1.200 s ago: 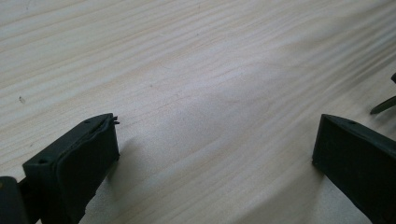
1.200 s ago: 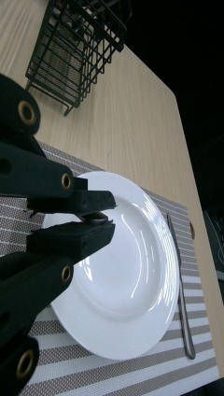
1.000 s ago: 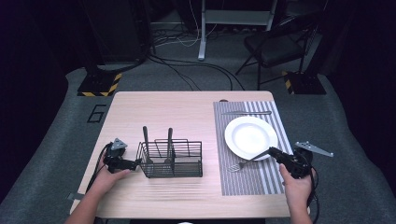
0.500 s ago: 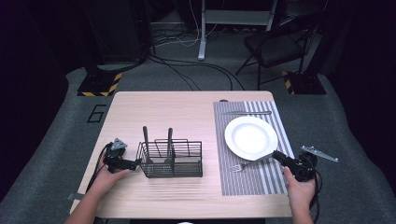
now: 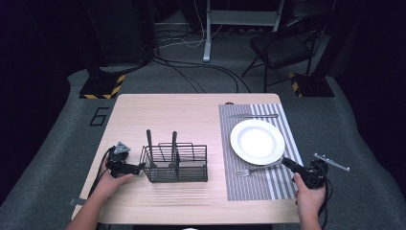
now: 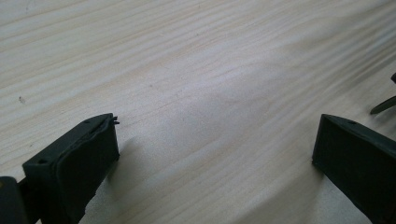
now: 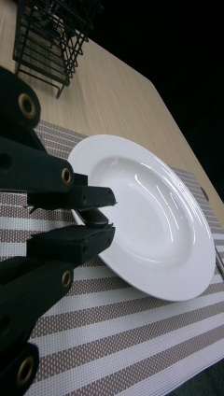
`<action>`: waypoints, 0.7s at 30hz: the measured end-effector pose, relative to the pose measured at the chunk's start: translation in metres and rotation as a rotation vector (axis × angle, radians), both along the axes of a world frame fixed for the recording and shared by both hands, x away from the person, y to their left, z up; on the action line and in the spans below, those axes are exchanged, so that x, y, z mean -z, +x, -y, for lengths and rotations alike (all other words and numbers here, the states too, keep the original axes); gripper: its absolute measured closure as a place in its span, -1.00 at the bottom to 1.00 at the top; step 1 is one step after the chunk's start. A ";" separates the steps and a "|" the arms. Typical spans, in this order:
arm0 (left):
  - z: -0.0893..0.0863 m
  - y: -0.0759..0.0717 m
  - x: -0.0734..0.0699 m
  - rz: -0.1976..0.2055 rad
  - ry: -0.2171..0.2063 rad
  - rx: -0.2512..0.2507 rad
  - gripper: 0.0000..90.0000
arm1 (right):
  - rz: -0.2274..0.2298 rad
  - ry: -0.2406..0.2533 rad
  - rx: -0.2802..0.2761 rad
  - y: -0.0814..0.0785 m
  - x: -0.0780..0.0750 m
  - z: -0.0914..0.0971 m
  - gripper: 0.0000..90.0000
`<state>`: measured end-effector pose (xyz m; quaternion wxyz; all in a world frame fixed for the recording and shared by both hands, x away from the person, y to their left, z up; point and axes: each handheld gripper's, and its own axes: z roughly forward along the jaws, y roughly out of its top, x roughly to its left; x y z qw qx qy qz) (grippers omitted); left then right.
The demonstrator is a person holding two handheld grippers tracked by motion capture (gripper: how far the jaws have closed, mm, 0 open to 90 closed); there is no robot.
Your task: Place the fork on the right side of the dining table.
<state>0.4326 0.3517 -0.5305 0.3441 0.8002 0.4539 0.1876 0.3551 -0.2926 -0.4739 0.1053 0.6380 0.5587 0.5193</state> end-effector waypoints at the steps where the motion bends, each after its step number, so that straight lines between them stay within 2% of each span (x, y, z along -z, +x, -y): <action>1: 0.000 0.000 0.000 0.000 0.000 0.000 -1.00 | -0.001 0.006 0.003 0.000 0.002 0.001 0.76; 5: -0.001 0.000 0.000 0.000 0.009 0.007 -1.00 | -0.010 0.037 0.017 0.001 0.008 0.005 0.75; 10: -0.001 0.000 0.000 -0.001 0.009 0.007 -1.00 | -0.012 0.031 0.016 0.002 0.015 0.008 0.72; 16: -0.001 0.000 0.000 0.000 0.008 0.007 -1.00 | -0.020 0.057 0.024 0.003 0.021 0.012 0.71; 21: -0.001 0.000 0.000 0.000 0.008 0.007 -1.00 | -0.055 0.075 0.032 0.004 0.025 0.015 0.69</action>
